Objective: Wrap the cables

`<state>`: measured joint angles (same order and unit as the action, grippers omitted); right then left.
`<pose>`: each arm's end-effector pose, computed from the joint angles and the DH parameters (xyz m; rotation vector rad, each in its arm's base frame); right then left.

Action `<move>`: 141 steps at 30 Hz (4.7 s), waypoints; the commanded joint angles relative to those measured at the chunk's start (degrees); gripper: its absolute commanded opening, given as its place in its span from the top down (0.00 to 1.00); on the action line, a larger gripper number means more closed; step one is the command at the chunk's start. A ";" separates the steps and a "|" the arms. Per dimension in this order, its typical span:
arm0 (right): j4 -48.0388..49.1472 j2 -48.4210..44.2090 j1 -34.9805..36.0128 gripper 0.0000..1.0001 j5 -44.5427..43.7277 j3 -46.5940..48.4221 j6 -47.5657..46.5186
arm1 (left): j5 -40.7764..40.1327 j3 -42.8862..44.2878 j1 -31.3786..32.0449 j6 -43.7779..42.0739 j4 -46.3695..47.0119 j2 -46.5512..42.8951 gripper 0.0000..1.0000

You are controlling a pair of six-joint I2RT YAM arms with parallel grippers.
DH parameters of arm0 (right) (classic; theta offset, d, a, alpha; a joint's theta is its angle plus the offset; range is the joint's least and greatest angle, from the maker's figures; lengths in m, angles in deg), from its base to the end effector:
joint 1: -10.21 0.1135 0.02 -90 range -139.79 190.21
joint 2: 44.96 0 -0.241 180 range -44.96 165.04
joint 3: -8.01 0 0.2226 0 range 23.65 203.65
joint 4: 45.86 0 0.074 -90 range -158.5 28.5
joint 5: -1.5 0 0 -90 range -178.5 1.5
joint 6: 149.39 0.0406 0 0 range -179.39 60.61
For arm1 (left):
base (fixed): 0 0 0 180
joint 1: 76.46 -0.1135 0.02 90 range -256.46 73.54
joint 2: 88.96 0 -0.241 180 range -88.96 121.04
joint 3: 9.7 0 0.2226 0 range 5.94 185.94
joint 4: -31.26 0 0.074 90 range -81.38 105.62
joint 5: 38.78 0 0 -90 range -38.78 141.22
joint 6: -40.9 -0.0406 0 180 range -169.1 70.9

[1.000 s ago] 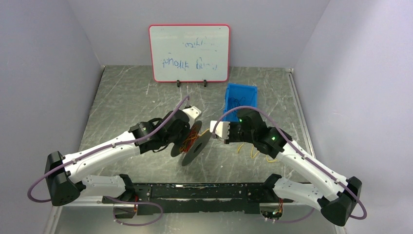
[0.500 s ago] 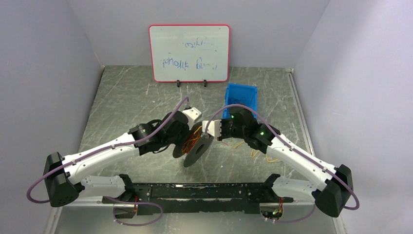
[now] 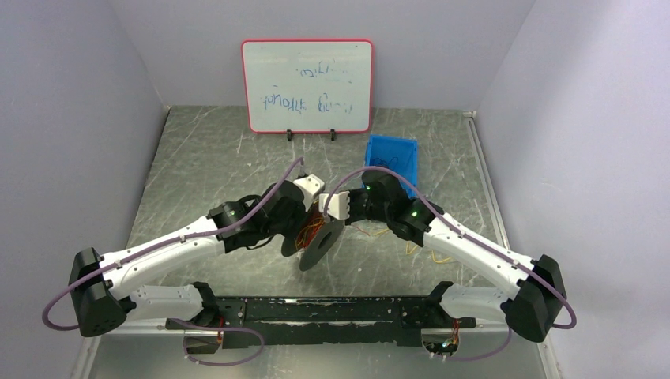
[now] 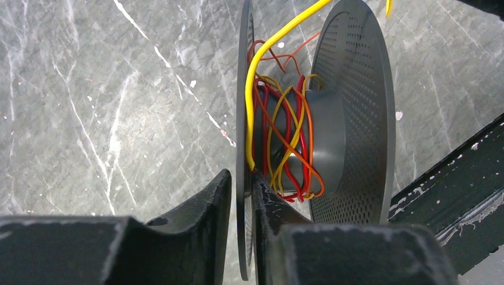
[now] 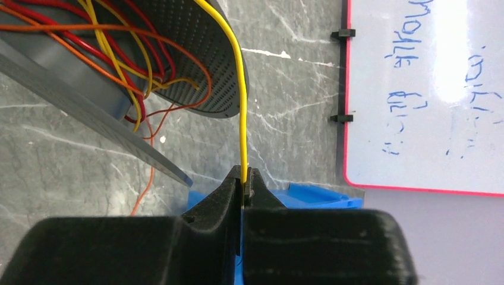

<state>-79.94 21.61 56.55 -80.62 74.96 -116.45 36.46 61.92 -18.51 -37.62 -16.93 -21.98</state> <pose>0.1629 0.1788 0.2727 -1.7376 1.2712 0.0400 0.1307 -0.1892 0.2753 0.7960 2.1805 -0.3196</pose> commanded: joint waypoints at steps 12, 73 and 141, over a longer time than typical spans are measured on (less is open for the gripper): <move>3.40 2.96 3.33 1.00 -1.70 -0.99 0.50 | 2.21 -0.70 0.49 0.12 1.52 -1.93 0.59; 9.03 1.81 6.96 1.00 -0.25 -5.25 -0.91 | 4.10 -1.50 -0.69 0.58 3.14 -2.14 0.48; 22.06 -22.60 7.40 0.45 -32.54 -24.56 65.24 | -1.32 2.01 -6.07 2.15 2.83 -10.26 0.93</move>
<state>-56.31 1.50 64.05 -106.56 52.55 -63.49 37.38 59.56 -24.23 -36.00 -16.21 -30.31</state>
